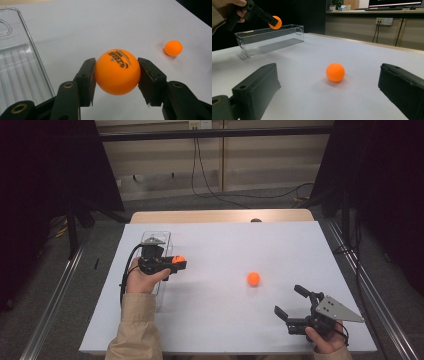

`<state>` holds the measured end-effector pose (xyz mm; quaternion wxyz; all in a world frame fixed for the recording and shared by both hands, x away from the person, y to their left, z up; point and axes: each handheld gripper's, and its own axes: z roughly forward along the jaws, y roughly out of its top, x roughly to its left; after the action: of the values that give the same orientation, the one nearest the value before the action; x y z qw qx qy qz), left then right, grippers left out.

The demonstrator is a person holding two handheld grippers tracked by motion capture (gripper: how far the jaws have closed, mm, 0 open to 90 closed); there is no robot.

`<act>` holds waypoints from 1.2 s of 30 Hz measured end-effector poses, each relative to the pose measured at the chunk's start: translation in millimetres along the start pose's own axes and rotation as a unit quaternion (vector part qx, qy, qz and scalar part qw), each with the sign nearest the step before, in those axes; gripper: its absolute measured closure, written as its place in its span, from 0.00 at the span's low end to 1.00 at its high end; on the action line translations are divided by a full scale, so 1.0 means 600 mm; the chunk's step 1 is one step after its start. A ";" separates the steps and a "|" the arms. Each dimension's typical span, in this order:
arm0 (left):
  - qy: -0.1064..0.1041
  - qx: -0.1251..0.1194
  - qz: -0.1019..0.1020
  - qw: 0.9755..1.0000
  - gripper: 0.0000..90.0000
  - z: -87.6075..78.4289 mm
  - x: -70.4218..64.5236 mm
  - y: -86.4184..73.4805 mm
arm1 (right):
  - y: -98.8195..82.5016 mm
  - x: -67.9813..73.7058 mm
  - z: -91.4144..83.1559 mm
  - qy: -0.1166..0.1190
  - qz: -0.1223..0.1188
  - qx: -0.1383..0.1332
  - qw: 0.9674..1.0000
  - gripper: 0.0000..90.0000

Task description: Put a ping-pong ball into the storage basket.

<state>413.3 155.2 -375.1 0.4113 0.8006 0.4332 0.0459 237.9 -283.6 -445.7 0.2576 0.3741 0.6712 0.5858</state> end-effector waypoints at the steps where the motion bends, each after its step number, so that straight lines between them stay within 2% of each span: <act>1: 0.002 -0.002 -0.002 1.000 0.57 0.000 0.000 0.000 | 0.000 0.000 0.000 0.000 0.000 0.000 1.000 0.02; 10: 0.017 0.000 -0.004 1.000 0.57 -0.006 0.009 -0.003 | 0.000 0.000 0.000 0.000 0.000 0.000 1.000 0.02; 36: 0.027 -0.007 -0.006 1.000 0.57 -0.018 0.020 -0.005 | 0.001 0.000 -0.001 0.001 0.001 -0.002 1.000 0.02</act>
<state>414.4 171.6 -373.7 0.4055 0.7933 0.4490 0.0680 237.5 -283.7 -445.2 0.2576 0.3736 0.6698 0.5877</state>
